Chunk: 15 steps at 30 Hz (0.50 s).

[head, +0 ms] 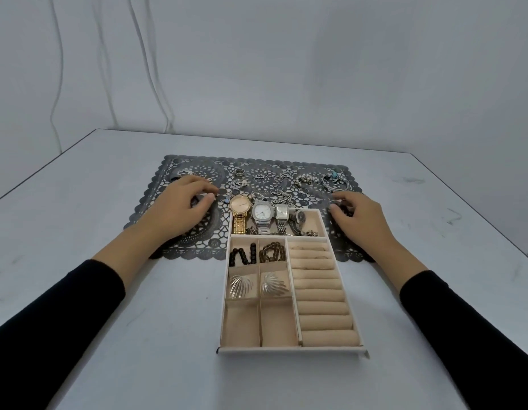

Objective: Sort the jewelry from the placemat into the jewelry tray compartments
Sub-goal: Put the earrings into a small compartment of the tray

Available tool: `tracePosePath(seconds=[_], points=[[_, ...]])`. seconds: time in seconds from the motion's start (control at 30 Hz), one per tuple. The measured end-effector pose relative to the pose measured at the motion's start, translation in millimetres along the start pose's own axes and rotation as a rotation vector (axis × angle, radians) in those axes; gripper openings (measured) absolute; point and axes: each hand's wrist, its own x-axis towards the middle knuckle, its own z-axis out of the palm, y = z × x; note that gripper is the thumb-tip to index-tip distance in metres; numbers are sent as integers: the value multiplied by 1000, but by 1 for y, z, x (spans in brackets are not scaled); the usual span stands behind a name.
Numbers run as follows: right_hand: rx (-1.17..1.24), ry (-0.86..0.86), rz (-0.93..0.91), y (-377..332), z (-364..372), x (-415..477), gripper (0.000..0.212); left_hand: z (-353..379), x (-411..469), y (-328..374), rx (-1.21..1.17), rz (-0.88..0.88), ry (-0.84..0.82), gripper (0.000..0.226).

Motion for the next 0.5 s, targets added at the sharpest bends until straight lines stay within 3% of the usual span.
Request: tracePosePath(seconds=[0.5], points=[[49,-36,-259,-22,48,76,18,29,78,3,52,151,-108,34]])
